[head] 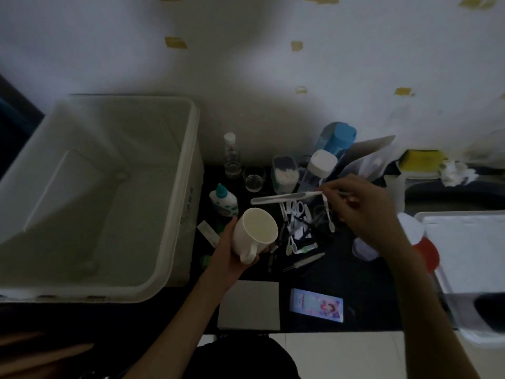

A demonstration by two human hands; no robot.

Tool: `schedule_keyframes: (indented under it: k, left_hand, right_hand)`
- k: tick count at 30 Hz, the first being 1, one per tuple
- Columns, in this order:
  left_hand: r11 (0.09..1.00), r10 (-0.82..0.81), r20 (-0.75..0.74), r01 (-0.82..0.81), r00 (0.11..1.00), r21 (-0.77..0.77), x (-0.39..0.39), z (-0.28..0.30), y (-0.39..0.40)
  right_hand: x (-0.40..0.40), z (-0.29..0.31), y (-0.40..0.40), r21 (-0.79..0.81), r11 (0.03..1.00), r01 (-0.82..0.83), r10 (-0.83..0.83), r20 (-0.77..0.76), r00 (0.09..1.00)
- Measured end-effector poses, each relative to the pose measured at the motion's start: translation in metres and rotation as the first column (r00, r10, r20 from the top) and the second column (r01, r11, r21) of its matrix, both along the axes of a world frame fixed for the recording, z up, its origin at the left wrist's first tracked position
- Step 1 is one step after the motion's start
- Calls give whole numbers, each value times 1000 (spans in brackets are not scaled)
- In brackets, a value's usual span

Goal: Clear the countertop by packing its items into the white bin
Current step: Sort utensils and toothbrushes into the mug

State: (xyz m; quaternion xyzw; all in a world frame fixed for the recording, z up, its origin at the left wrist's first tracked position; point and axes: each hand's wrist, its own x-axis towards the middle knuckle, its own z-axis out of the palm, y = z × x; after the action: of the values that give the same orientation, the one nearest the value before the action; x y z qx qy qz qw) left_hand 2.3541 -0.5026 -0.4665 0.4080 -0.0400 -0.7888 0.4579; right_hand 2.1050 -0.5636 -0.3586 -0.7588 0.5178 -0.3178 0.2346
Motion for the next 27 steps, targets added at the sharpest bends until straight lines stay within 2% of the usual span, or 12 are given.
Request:
schedule_keyframes:
  k: [4,6,8,9,11,12,14,16,17,19,21,27]
  left_hand:
    - [998,-46,-73,48,996,29,-10,2,-5]
    - [996,-85,-115,85,990,1,-15,2,-7]
    - [996,-85,-131,83,988,-19,-17,0,-9]
    - [997,-73,-138,71,988,-18,-16,0,-9]
    - [999,-45,-175,43,984,-15,-14,0,-9]
    - [999,-32,-186,29,982,-17,-12,-2,-9]
    - [999,-15,-193,7,981,-42,-9,-6,-9]
    - [997,-22,-206,5,978,-83,-6,-10,-10]
    - [995,-25,-216,5,976,-96,-5,-11,-9]
    - [995,-17,-222,-5,975,-99,-4,-12,-8]
    - [997,-8,-215,-10,977,-80,-4,-11,-6]
    - [1000,14,-158,-18,987,-24,-7,2,-3]
  right_hand:
    - [7,21,2,105,964,-242,259,-195,946]
    - [13,18,5,203,934,-294,327,-152,933]
    - [14,11,7,224,942,-250,258,-7,966]
    - [11,6,8,221,957,-188,171,97,981]
    - [6,-16,6,246,969,-16,-58,292,955]
    - [4,-35,4,273,960,65,-143,278,950]
    - [-1,-89,-1,336,930,149,-153,-13,988]
    - [-5,-148,-3,439,886,152,-8,-313,950]
    - [-5,-172,-1,487,861,148,61,-388,920]
    - [-6,-204,7,492,862,126,124,-446,887]
    - [-6,-216,14,455,884,107,109,-425,899]
    - [-9,-214,7,419,907,39,148,-404,903]
